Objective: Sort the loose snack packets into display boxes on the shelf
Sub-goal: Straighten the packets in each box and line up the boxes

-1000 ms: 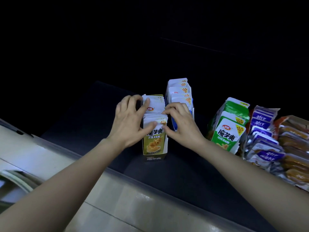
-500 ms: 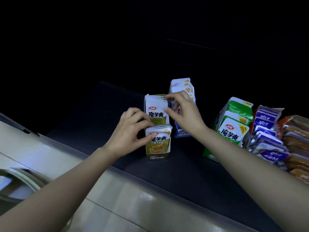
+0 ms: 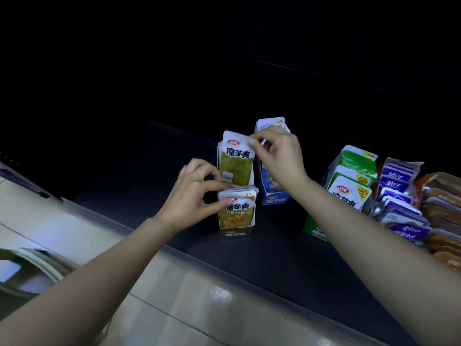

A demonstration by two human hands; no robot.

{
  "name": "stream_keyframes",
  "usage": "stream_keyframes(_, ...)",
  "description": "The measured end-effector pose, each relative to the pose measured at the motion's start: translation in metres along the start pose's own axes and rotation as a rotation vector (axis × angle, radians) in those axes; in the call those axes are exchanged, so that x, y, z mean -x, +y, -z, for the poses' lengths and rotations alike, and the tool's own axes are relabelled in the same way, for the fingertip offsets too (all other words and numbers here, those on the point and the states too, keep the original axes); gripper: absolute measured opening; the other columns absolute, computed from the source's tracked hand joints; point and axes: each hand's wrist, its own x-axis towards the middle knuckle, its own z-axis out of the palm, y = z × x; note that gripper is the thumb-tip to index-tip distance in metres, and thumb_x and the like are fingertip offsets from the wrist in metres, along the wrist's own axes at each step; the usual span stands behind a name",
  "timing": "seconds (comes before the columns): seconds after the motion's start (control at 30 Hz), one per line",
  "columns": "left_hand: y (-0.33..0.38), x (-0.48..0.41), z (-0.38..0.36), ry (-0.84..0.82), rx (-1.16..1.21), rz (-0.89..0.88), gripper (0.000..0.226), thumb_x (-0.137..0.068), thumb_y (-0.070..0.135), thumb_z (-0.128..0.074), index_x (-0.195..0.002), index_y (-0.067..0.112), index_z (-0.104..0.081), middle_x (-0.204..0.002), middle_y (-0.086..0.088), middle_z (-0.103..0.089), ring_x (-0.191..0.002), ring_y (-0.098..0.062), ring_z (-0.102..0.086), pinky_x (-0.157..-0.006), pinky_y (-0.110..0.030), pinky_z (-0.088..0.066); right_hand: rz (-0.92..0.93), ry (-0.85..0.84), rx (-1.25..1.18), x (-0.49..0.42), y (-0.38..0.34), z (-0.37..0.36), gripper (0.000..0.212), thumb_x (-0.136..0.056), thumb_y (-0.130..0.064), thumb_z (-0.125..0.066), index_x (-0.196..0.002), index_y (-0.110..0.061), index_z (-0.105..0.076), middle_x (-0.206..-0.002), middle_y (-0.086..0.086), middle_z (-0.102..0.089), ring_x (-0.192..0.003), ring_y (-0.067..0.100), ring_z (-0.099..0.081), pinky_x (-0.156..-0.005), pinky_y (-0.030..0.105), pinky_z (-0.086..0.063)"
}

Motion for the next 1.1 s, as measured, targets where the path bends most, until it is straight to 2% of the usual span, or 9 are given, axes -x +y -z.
stream_keyframes(0.2, -0.001, -0.003, -0.003, 0.025, 0.005, 0.1, 0.044, -0.081, 0.059, -0.06, -0.103, 0.025, -0.076, -0.101, 0.01, -0.056, -0.106, -0.013, -0.042, -0.093, -0.042, -0.042, -0.454, 0.081, -0.774, -0.008, -0.005, 0.043, 0.012, -0.1, -0.009, -0.038, -0.091, -0.011, -0.046, -0.069, 0.01, -0.06, -0.057, 0.021, -0.067, -0.054, 0.029, -0.053)
stream_keyframes(0.3, 0.001, -0.004, -0.004, 0.028, 0.008, 0.106, 0.046, -0.08, 0.06, -0.059, -0.103, 0.024, -0.076, -0.101, 0.011, -0.056, -0.105, -0.01, -0.04, -0.094, -0.04, -0.041, -0.602, -0.021, -0.986, -0.006, 0.004, 0.065, 0.034, -0.096, -0.038, -0.045, -0.081, -0.01, -0.055, -0.078, 0.015, -0.066, -0.066, 0.025, -0.068, -0.062, 0.028, -0.055)
stream_keyframes(0.37, 0.002, -0.005, -0.003, 0.028, 0.014, 0.122, 0.047, -0.08, 0.061, -0.059, -0.104, 0.024, -0.076, -0.1, 0.01, -0.056, -0.105, -0.01, -0.04, -0.094, -0.04, -0.041, -0.671, -0.167, -0.944, -0.001, 0.011, 0.074, 0.045, -0.091, -0.049, -0.051, -0.065, -0.014, -0.062, -0.077, 0.015, -0.07, -0.067, 0.026, -0.068, -0.064, 0.03, -0.057)
stream_keyframes(0.47, 0.002, -0.005, -0.003, 0.029, 0.018, 0.134, 0.048, -0.079, 0.062, -0.058, -0.104, 0.025, -0.076, -0.1, 0.01, -0.056, -0.104, -0.009, -0.039, -0.094, -0.039, -0.041, -0.666, -0.347, -0.812, 0.013, 0.023, 0.078, 0.009, -0.09, -0.006, -0.062, -0.084, -0.012, -0.062, -0.085, 0.007, -0.073, -0.078, 0.019, -0.066, -0.073, 0.029, -0.056)
stream_keyframes(0.53, 0.003, -0.004, -0.003, 0.03, 0.011, 0.136, 0.049, -0.078, 0.062, -0.058, -0.103, 0.024, -0.076, -0.101, 0.009, -0.056, -0.103, -0.008, -0.038, -0.094, -0.037, -0.04, -0.652, -0.48, -0.685, 0.02, 0.029, 0.082, 0.033, -0.083, 0.014, -0.063, -0.101, -0.014, -0.059, -0.102, 0.006, -0.068, -0.093, 0.017, -0.063, -0.081, 0.03, -0.053)
stream_keyframes(0.67, 0.004, -0.004, -0.004, 0.042, -0.004, 0.141, 0.041, -0.078, 0.053, -0.064, -0.103, 0.022, -0.075, -0.101, 0.009, -0.055, -0.104, -0.008, -0.037, -0.093, -0.039, -0.041, -0.568, -0.739, -0.387, 0.03, 0.03, 0.088, 0.056, -0.076, 0.009, -0.074, -0.122, -0.021, -0.062, -0.121, 0.0, -0.061, -0.109, 0.011, -0.061, -0.094, 0.035, -0.051)
stream_keyframes(0.73, 0.003, -0.004, -0.004, 0.042, -0.007, 0.144, 0.041, -0.077, 0.052, -0.067, -0.104, 0.023, -0.075, -0.101, 0.009, -0.056, -0.104, -0.009, -0.038, -0.092, -0.04, -0.041, -0.521, -0.806, -0.316, 0.033, 0.029, 0.084, 0.038, -0.079, 0.003, -0.074, -0.111, -0.017, -0.069, -0.102, -0.013, -0.069, -0.09, 0.002, -0.068, -0.077, 0.023, -0.055)
stream_keyframes(0.83, 0.003, -0.004, -0.004, 0.046, -0.008, 0.151, 0.044, -0.077, 0.057, -0.066, -0.104, 0.023, -0.075, -0.1, 0.01, -0.056, -0.103, -0.008, -0.038, -0.092, -0.038, -0.041, -0.535, -0.668, -0.376, 0.034, 0.026, 0.081, 0.02, -0.083, 0.004, -0.07, -0.095, -0.012, -0.07, -0.085, -0.001, -0.07, -0.066, 0.006, -0.065, -0.057, 0.017, -0.051)
stream_keyframes(1.1, 0.004, -0.004, -0.005, 0.043, -0.008, 0.152, 0.033, -0.079, 0.041, -0.077, -0.106, 0.022, -0.074, -0.104, 0.008, -0.054, -0.104, -0.01, -0.038, -0.093, -0.044, -0.043, -0.487, -0.005, -0.545, 0.015, 0.033, 0.082, 0.014, -0.094, -0.009, -0.062, -0.099, -0.022, -0.061, -0.104, 0.011, -0.068, -0.091, 0.028, -0.067, -0.08, 0.049, -0.054)
